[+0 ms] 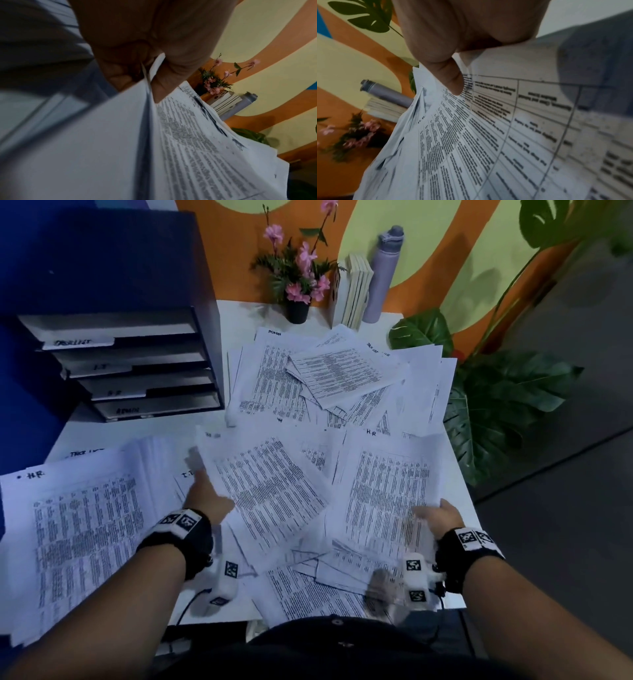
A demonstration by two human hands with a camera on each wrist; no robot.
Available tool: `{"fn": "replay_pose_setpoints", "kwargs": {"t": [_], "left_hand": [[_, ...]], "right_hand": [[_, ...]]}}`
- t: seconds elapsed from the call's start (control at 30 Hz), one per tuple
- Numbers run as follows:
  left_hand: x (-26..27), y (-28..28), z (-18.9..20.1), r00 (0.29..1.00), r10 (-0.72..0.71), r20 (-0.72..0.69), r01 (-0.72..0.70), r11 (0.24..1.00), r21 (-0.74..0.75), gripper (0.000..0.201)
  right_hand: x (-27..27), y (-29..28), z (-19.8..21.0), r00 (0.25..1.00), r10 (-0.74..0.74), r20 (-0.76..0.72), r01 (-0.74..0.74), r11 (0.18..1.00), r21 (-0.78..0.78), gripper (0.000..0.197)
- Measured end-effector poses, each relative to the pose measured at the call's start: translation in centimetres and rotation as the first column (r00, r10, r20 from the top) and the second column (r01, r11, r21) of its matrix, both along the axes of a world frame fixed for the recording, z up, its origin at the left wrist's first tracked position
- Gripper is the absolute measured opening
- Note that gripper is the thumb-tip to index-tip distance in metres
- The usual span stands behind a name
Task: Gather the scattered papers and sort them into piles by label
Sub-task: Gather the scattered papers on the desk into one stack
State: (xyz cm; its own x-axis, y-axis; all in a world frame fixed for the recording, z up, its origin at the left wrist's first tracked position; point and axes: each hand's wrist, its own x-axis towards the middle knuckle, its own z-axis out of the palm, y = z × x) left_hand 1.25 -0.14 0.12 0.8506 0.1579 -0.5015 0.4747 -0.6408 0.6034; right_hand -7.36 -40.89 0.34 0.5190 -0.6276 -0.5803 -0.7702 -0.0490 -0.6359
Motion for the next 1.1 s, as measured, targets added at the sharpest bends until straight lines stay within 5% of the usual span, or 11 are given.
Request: {"fn": "replay_pose_setpoints", "kwargs": {"t": [0.1, 0.2, 0.33, 0.47, 0.6, 0.7, 0.83, 0.93, 1.1], "left_hand": [[-1.6, 0.0, -0.2, 0.997, -0.075, -0.002, 0.075, 0.993, -0.088, 0.079], [-2.5, 0.2, 0.1, 0.999, -0.038, 0.011, 0.039, 0.995, -0.088, 0.061], [-2.5, 1.1, 0.5, 0.999, 0.040, -0.021, -0.040, 0.999, 0.007, 0.057], [-3.1, 0.8, 1.4, 0.999, 0.016, -0.047, -0.011, 0.995, 0.102, 0.037], [-3.4, -0.3, 1.2, 0.994, 0.007, -0.108, 0.005, 0.994, 0.109, 0.024], [-3.5, -0.9, 0.9, 0.991, 0.021, -0.132, -0.002, 0.990, 0.138, 0.043], [-3.9, -1.1, 0.4, 0.958, 0.220, -0.186, -0.198, 0.971, 0.132, 0.089], [-3.8, -1.5, 0.3, 0.940, 0.261, -0.220, -0.234, 0.962, 0.138, 0.081], [-4.1, -2.0, -0.6, 0.971, 0.212, -0.107, -0.206, 0.976, 0.066, 0.052]], "right_hand": [[0.8, 1.6, -0.2, 0.993, 0.102, -0.060, -0.100, 0.995, 0.028, 0.077], [1.7, 2.8, 0.3, 0.978, 0.209, 0.024, -0.204, 0.968, -0.146, 0.035], [3.6, 3.2, 4.0, 0.938, 0.267, 0.221, -0.140, 0.875, -0.463, 0.012], [5.8, 3.7, 8.6, 0.832, 0.337, 0.441, -0.036, 0.826, -0.562, 0.008], [6.7, 6.1, 12.9, 0.648, 0.363, 0.669, -0.100, 0.912, -0.398, 0.011], [7.2, 7.7, 13.8, 0.593, 0.235, 0.770, -0.169, 0.972, -0.166, 0.020], [7.5, 8.6, 10.4, 0.780, 0.234, 0.580, -0.257, 0.965, -0.044, 0.033], [5.7, 9.5, 6.6, 0.894, 0.342, 0.290, -0.367, 0.930, 0.033, 0.030], [1.9, 11.9, 2.8, 0.842, 0.539, 0.034, -0.539, 0.842, -0.007, 0.027]]}}
